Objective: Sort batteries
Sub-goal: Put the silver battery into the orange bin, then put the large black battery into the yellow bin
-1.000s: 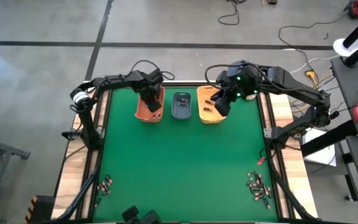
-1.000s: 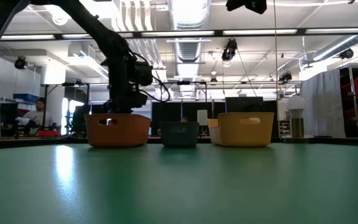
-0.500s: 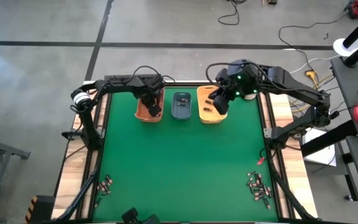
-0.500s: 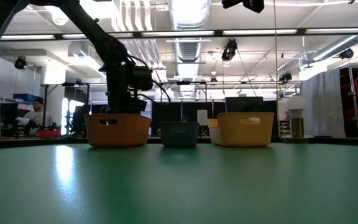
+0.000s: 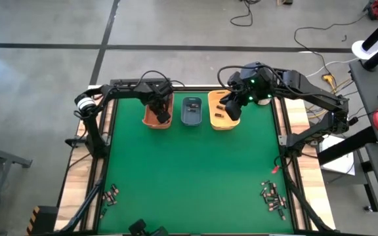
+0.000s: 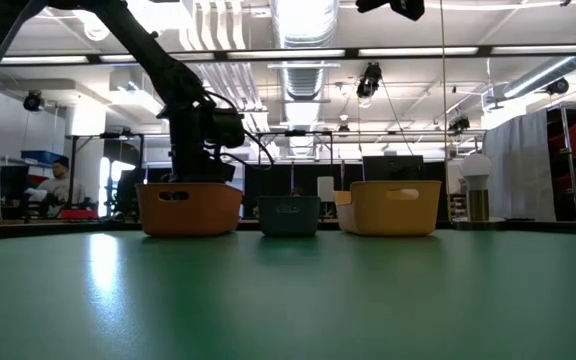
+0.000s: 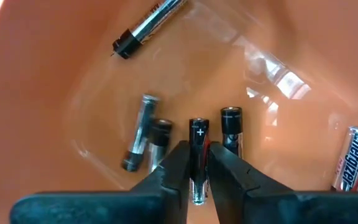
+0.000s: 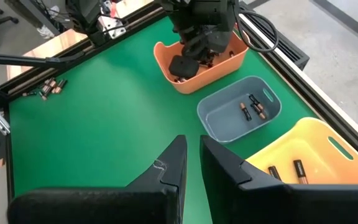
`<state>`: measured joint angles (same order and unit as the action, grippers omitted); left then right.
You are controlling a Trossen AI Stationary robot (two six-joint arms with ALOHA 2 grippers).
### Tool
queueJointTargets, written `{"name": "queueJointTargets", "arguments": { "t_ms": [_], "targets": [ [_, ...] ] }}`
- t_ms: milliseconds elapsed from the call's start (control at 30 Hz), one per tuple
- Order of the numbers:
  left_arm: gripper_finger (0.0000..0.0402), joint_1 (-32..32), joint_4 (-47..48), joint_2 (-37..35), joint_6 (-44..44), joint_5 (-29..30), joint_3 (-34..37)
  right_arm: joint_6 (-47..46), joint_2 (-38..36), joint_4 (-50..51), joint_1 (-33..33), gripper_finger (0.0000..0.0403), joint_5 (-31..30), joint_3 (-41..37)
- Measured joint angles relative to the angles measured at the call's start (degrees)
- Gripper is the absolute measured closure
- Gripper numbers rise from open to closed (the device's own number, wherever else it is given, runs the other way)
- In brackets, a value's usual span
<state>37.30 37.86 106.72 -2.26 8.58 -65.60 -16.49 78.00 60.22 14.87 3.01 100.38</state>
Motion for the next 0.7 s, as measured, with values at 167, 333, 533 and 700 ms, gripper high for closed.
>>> {"name": "queueJointTargets", "arguments": {
  "t_ms": [167, 333, 533, 700],
  "targets": [
    [0.0327, 0.0, -0.1, 0.0, -0.1, 0.3, 0.0, 0.0, 0.0, -2.1, 0.0, 0.0364, 0.0, 0.0],
    [0.0298, 0.0, 1.2, 0.0, -0.1, 0.2, -1.8, 0.6, 0.0, -5.1, 0.0, 0.0364, -0.1, 0.1],
    [0.0264, -1.2, 9.4, -2.3, -0.2, 5.4, -9.7, 0.6, 0.0, -7.9, 0.0, 0.0364, -0.1, 0.3],
    [0.0248, -2.6, 20.5, -7.5, 1.3, 5.4, -16.7, 0.6, 0.0, -8.7, 0.0, 0.0364, -0.1, 0.3]
  ]
}}
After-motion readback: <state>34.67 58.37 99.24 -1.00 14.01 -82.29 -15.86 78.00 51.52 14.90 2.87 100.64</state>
